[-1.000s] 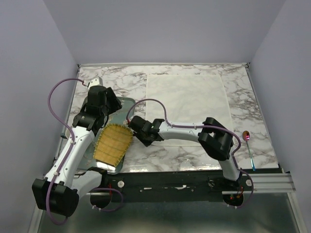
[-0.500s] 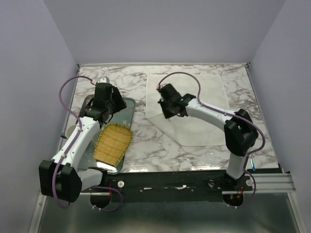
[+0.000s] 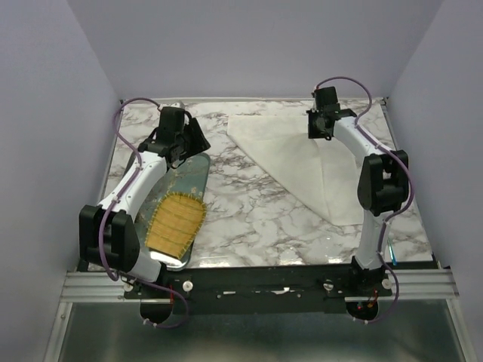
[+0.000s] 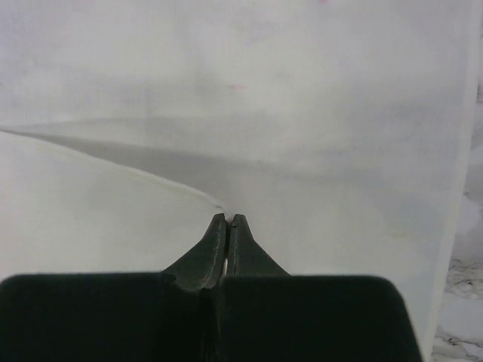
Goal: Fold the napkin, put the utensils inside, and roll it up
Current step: Fold the napkin
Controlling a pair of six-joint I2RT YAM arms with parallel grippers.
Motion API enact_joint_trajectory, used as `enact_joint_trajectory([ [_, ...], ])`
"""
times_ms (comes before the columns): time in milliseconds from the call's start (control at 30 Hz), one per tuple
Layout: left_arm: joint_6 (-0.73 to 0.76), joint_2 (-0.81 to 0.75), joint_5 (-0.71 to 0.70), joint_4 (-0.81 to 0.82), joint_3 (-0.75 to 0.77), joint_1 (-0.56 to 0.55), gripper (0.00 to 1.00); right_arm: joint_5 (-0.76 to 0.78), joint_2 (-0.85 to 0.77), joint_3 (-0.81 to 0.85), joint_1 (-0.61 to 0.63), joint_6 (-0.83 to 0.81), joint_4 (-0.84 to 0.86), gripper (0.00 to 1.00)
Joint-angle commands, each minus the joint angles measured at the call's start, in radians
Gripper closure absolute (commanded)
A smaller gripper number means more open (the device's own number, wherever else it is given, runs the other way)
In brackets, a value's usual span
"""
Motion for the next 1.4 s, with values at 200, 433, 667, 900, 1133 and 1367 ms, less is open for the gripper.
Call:
enact_joint_trajectory([
  [200,0.016,0.08,0.056,-0.001,0.056,0.0,0.35,-0.051,0.175,0.272,-0.115,-0.059,-0.047,0.99],
  [433,0.026,0.088,0.044,-0.012,0.067,0.0,0.35,-0.061,0.274,0.432,-0.139,-0.064,-0.085,0.99],
  [667,0.033,0.103,0.039,-0.021,0.079,0.0,0.35,-0.061,0.313,0.489,-0.168,-0.05,-0.089,0.99],
  [900,0.038,0.114,0.047,-0.021,0.091,0.002,0.35,-0.073,0.357,0.546,-0.205,-0.028,-0.089,0.99],
  [1133,0.032,0.134,0.055,-0.021,0.102,0.0,0.33,-0.102,0.389,0.604,-0.227,-0.015,-0.076,0.99],
  [1367,0.03,0.14,0.055,-0.021,0.117,0.0,0.33,-0.11,0.417,0.639,-0.23,-0.007,-0.044,0.99],
])
